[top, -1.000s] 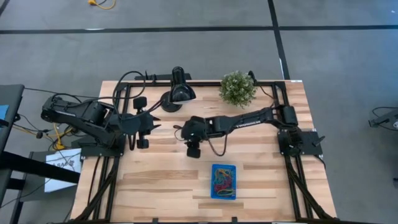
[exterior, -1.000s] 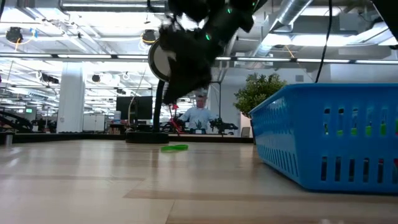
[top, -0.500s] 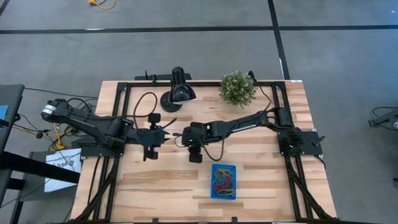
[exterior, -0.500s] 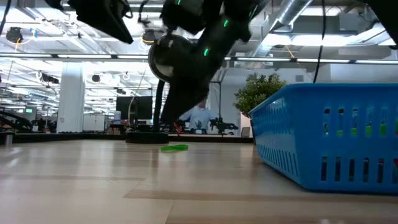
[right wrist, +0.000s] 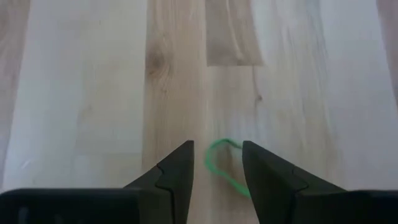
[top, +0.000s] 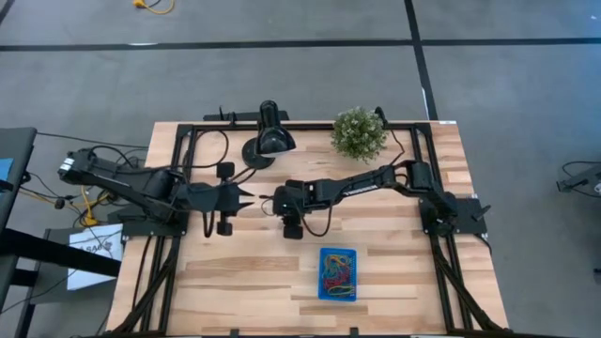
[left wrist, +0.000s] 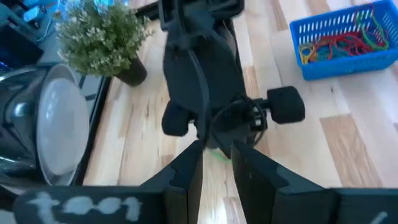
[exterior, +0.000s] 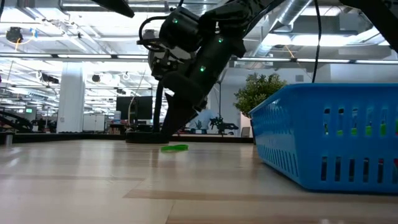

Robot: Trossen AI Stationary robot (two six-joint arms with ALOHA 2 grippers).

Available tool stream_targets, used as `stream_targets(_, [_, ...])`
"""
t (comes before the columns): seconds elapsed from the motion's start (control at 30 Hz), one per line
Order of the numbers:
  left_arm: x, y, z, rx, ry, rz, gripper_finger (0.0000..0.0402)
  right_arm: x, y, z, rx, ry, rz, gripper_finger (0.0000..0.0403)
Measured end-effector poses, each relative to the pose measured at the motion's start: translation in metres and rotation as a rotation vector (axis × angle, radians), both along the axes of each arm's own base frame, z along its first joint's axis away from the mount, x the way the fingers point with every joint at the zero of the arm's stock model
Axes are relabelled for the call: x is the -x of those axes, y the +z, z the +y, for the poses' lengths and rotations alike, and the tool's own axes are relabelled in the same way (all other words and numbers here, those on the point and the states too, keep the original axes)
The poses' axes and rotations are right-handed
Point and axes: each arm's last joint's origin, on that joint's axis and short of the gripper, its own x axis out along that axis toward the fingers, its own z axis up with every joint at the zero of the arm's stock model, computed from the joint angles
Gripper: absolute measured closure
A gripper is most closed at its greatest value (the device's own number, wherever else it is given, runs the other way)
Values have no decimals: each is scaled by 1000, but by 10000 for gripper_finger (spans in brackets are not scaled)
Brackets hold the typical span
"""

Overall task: Pick and place items into bin
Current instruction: Put the green rubber band into the blue bin

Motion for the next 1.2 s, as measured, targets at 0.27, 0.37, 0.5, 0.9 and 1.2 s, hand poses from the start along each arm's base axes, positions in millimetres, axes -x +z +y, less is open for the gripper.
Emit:
stream_targets(0.27, [6,5,2,8,-1,-27,325,1,0,3,-15,-15,6,276])
stream_targets(0.37, [6,5,2,7,-3,-26,325,0,0,3,-15,-16,2,275])
stream_targets(0.5, [6,5,2,8,-4,-26,325,-3,-8,3,-16,-15,-5,275])
stream_targets(0.9, [6,5,2,5,-5,-27,325,-6,-33,5,-46,-23,40,282])
stream_targets(1.2, [6,5,2,3,-7,-26,325,-8,-35,-6,-35,-58,23,316])
